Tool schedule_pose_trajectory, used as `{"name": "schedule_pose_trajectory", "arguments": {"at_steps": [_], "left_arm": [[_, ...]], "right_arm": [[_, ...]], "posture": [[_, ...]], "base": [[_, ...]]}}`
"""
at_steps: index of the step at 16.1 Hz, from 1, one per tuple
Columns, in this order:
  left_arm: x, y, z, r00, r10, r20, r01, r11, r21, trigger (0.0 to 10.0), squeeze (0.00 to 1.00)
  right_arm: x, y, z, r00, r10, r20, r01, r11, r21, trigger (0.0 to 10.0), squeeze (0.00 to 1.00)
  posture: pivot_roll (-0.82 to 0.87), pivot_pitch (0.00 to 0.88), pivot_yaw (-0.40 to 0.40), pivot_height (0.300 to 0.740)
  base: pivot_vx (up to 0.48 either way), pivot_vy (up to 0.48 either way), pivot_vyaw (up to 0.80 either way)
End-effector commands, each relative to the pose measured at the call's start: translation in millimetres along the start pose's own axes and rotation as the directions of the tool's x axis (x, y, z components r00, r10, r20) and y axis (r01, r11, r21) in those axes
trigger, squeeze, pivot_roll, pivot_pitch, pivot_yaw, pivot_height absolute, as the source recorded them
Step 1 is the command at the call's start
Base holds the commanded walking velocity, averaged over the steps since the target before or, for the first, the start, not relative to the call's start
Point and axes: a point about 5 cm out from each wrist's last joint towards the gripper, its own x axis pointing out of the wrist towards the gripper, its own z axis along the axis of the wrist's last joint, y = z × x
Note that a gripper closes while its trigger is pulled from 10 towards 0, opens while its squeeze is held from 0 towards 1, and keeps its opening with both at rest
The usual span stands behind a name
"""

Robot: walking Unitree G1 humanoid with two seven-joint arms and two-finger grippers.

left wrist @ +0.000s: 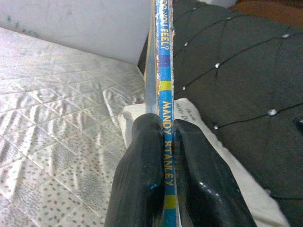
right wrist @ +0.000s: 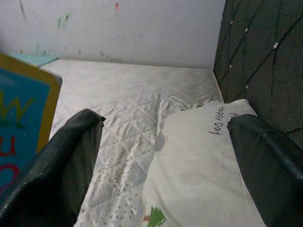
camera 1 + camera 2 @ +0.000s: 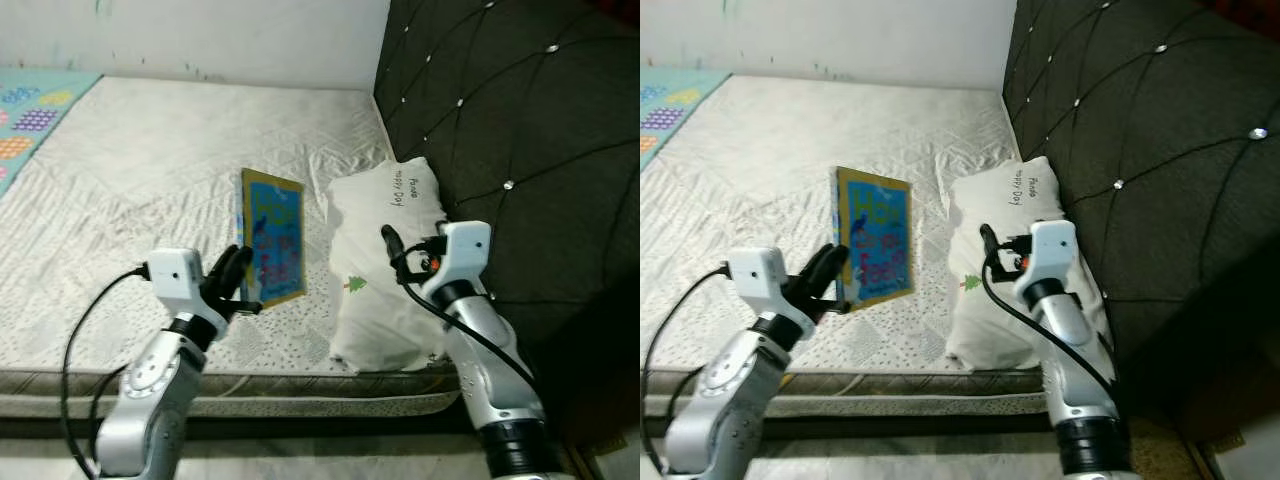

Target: Clean up the room

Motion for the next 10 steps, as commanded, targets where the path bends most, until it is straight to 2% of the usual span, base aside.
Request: {"name": "schedule_pose_trajectory", "arguments": {"at_steps": [1, 5, 8, 10], "left_arm": [[4.4, -10.9, 8.6, 0.997, -0.054, 0.049, 0.054, 0.999, 0.003, 10.0, 0.0], [4.5, -10.5, 8.1, 0.998, -0.046, 0.047, 0.046, 0.999, 0.001, 10.0, 0.0], [7.1, -6.4, 6.3, 0.999, 0.023, 0.04, -0.022, 1.0, -0.009, 10.0, 0.0], [7.2, -6.5, 6.6, 0.999, 0.014, 0.042, -0.013, 1.0, -0.016, 10.0, 0.0]], "right_arm": [[-2.9, -10.0, -3.4, 0.999, -0.03, -0.016, 0.03, 0.999, -0.016, 10.0, 0.0], [-3.6, -11.3, -3.7, 0.999, -0.034, -0.016, 0.034, 0.999, -0.02, 10.0, 0.0], [-4.2, -12.6, -4.5, 0.999, -0.036, -0.017, 0.035, 0.999, -0.022, 10.0, 0.0], [-4.1, -12.8, -4.7, 0.999, -0.036, -0.018, 0.036, 0.999, -0.022, 10.0, 0.0]], "posture": [[-0.01, 0.029, -0.053, 0.74], [-0.01, 0.029, -0.053, 0.74], [-0.01, 0.029, -0.053, 0.74], [-0.01, 0.029, -0.053, 0.74]], "base": [[0.326, 0.0, 0.0], [0.316, 0.0, 0.0], [0.0, 0.0, 0.0], [0.0, 0.0, 0.0]]}}
